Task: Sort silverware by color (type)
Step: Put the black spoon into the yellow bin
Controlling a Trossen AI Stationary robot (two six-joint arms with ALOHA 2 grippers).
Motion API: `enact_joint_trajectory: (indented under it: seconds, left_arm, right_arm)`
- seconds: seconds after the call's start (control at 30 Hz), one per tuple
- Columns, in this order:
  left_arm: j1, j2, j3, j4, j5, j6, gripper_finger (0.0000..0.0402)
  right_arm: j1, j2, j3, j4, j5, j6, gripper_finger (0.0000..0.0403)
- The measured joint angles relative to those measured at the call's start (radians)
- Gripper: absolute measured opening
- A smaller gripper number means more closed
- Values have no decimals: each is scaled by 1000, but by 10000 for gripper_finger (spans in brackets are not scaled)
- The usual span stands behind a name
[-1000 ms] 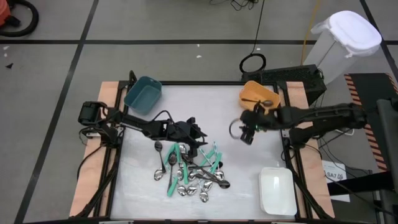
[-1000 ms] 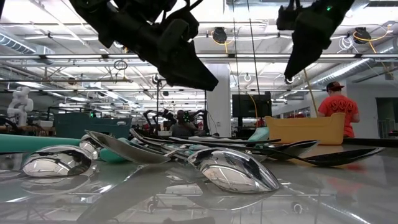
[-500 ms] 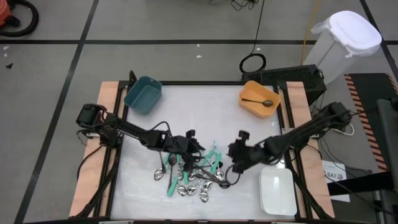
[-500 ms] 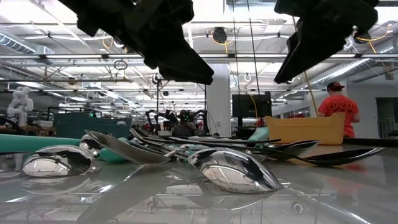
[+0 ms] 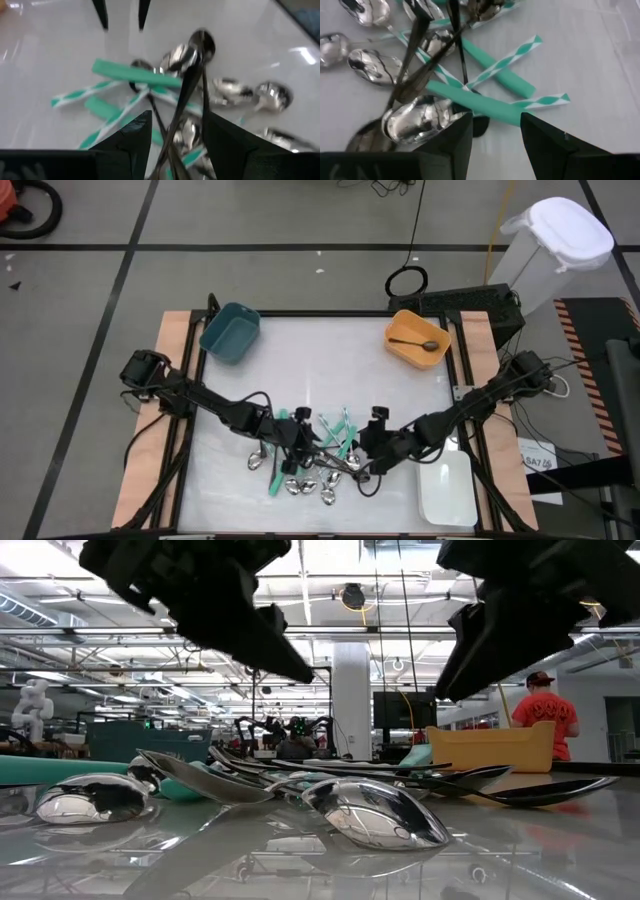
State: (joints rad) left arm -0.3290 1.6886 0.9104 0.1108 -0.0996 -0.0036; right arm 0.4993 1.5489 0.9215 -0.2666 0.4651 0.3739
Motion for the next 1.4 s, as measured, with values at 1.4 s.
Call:
enact_joint_trajectory:
  seconds: [1.4]
  left_arm:
    - [128,151,0,-31,101,114,104]
  right_arm:
    - [-2,-1,0,98,2,-155,160]
